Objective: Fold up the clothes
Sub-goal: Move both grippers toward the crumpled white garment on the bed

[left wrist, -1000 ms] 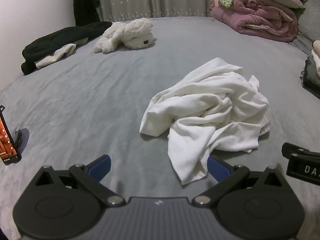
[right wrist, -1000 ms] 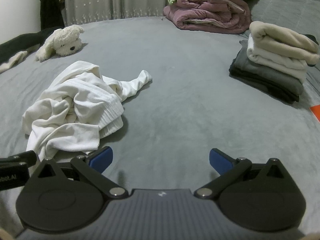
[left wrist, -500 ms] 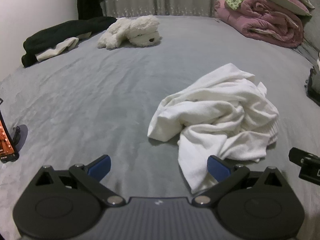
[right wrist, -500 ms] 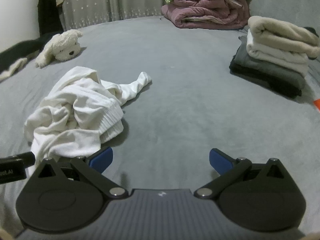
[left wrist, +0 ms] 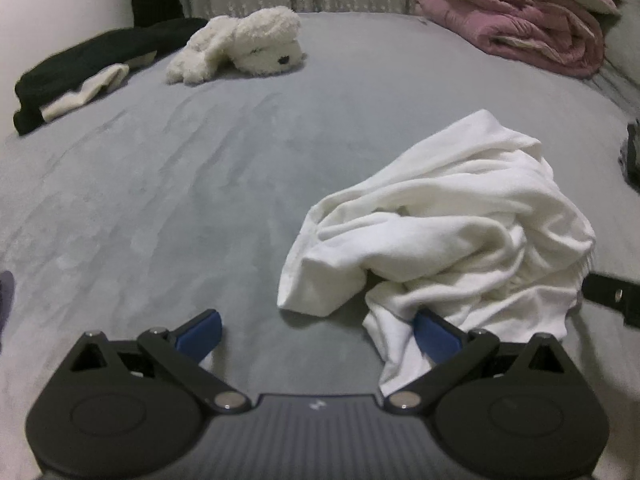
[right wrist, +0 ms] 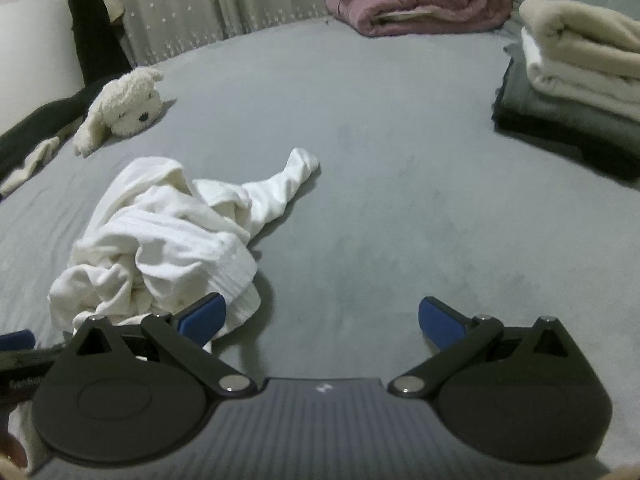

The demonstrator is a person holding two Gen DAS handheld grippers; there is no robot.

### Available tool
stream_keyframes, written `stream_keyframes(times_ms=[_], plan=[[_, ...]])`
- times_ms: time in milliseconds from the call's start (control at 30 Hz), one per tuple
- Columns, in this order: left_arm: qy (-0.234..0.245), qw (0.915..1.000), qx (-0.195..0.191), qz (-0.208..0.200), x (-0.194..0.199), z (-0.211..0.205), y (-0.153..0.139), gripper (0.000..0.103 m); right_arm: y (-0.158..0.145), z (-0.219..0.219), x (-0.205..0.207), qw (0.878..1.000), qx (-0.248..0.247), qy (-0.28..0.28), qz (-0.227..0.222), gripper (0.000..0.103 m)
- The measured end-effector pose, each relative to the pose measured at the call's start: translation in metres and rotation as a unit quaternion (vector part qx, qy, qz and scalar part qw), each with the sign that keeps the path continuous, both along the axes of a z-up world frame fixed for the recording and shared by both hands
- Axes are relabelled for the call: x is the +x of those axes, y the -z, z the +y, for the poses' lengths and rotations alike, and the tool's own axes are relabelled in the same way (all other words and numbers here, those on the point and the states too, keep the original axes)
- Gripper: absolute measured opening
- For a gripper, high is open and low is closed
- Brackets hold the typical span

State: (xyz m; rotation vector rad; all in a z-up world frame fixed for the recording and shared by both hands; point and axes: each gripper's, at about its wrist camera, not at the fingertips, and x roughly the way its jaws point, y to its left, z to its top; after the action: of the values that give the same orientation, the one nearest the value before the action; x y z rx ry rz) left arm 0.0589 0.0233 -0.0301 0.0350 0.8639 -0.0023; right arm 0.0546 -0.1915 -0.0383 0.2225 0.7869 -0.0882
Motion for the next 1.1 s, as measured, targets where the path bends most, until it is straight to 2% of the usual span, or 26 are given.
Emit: stream_keyframes(times_ms=[133,233,400,700,833,1100], plan=[[-0.021,0.9992,-0.033,-0.009,0.001,0.007,0.009,0.103,0.005,0.001,0.003,1.0,-0.009,-0.006,0.014,0.103],[-0.024,0.9994,-0.022,-0.011,0.002,0.002,0.009,0.103,0.008,0.003,0.006,0.999,-0.021,-0.011,0.022,0.103],[-0.026,0.9994,-0.014,-0.018,0.0,-0.003,0.01,0.103,0.017,0.017,0.004,0.996,-0.082,-0.032,0.021,0.103],[-0.04,0.9984,-0.016,-0.038,-0.003,-0.002,0.008,0.103,0.017,0.017,-0.002,0.995,-0.089,-0.034,0.007,0.103],[-0.037,0.9986,-0.031,-0.021,-0.002,0.005,0.001,0.103,0.01,0.017,-0.002,0.996,-0.066,-0.055,0.01,0.103],[-0.023,0.9984,-0.051,-0.007,-0.006,0.013,-0.003,0.103,-0.002,0.022,-0.007,0.995,0.046,-0.08,-0.025,0.103]])
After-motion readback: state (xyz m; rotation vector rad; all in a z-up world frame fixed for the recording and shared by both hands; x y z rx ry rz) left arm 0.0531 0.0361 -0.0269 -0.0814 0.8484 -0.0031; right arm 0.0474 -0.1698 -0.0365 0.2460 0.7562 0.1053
